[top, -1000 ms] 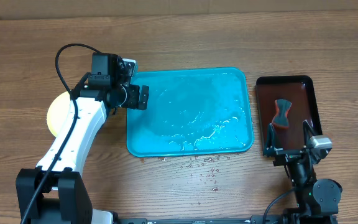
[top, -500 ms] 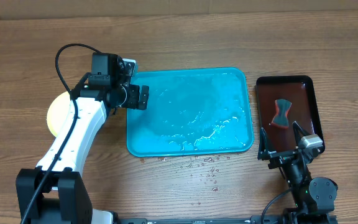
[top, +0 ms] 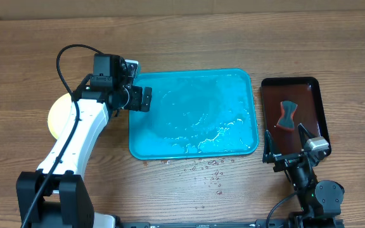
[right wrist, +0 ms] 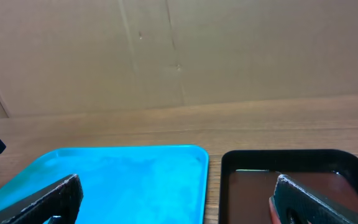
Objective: Clean dirty plates on tray and stack at the side
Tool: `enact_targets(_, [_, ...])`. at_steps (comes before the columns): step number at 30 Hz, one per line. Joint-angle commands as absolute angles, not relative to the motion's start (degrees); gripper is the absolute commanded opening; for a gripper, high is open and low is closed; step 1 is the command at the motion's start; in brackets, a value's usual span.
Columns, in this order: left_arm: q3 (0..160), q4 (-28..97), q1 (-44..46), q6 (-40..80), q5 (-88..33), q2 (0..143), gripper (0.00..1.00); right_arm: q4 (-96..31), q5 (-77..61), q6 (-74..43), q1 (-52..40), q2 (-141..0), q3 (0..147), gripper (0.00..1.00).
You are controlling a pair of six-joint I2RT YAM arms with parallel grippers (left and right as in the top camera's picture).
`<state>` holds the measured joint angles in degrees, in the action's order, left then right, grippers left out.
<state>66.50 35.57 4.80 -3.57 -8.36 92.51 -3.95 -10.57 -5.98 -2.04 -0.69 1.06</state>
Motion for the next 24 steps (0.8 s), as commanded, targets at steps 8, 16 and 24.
enact_targets(8, [67.6, 35.7, 4.9, -4.5, -8.4, 91.3, 1.0, -3.6, -11.0, -6.2, -2.6, -0.2, 0.4, 1.0])
enact_targets(16, [65.8, 36.3, 4.9, -4.6, -5.8, 82.6, 1.0, -3.6, -11.0, -6.2, -2.6, -0.2, 0.4, 1.0])
enact_targets(24, [52.1, 32.3, 4.8, -5.1, 0.6, 64.1, 1.0, -3.6, -11.0, -6.2, -2.6, -0.2, 0.4, 1.0])
